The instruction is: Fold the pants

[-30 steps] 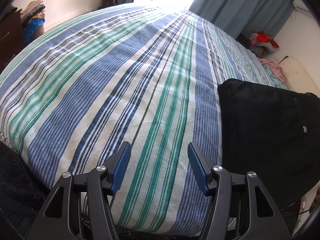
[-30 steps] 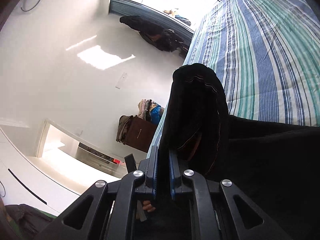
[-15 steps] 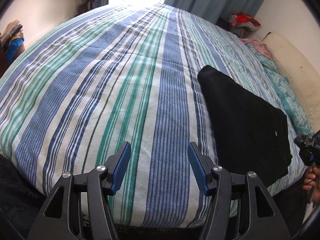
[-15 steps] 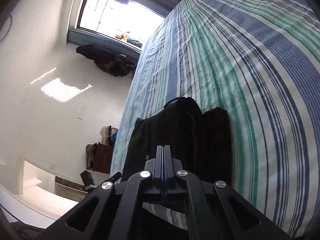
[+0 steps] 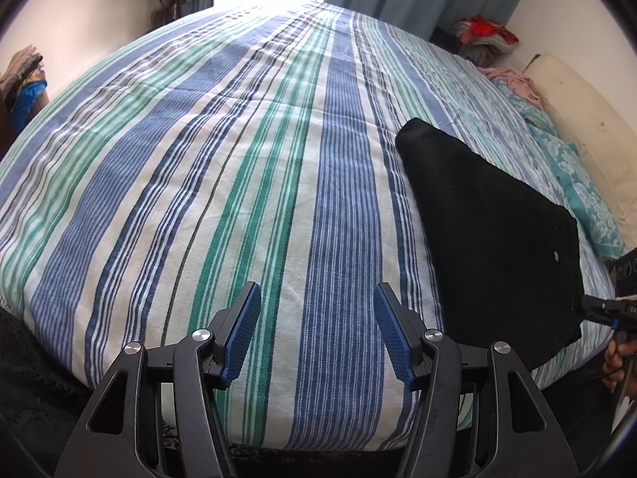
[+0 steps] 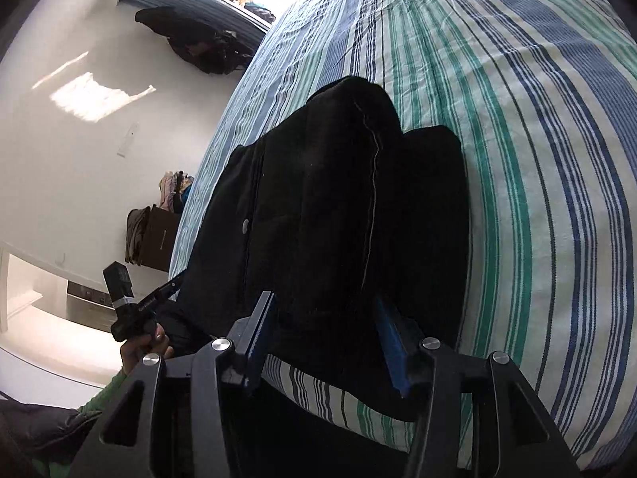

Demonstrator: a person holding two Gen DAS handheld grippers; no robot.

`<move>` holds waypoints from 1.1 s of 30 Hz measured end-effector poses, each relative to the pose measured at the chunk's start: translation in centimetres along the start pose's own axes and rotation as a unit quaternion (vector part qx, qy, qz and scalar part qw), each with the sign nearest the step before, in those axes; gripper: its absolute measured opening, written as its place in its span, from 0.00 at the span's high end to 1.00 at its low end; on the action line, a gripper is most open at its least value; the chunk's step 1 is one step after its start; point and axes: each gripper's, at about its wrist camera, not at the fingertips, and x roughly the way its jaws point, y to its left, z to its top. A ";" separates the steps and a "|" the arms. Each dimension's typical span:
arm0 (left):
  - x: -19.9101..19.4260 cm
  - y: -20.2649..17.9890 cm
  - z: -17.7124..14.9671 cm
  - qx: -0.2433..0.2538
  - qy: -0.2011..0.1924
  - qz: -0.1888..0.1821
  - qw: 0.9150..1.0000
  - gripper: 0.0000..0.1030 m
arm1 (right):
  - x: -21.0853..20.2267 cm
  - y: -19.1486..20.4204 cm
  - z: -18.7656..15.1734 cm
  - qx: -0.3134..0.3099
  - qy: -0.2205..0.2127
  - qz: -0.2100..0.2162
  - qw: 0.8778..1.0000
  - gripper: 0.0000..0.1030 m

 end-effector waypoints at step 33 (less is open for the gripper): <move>-4.3 -5.5 0.4 0.059 -0.059 -0.020 0.996 0.37 | -8.0 1.9 1.6 -0.051 -0.071 -0.209 0.974 0.46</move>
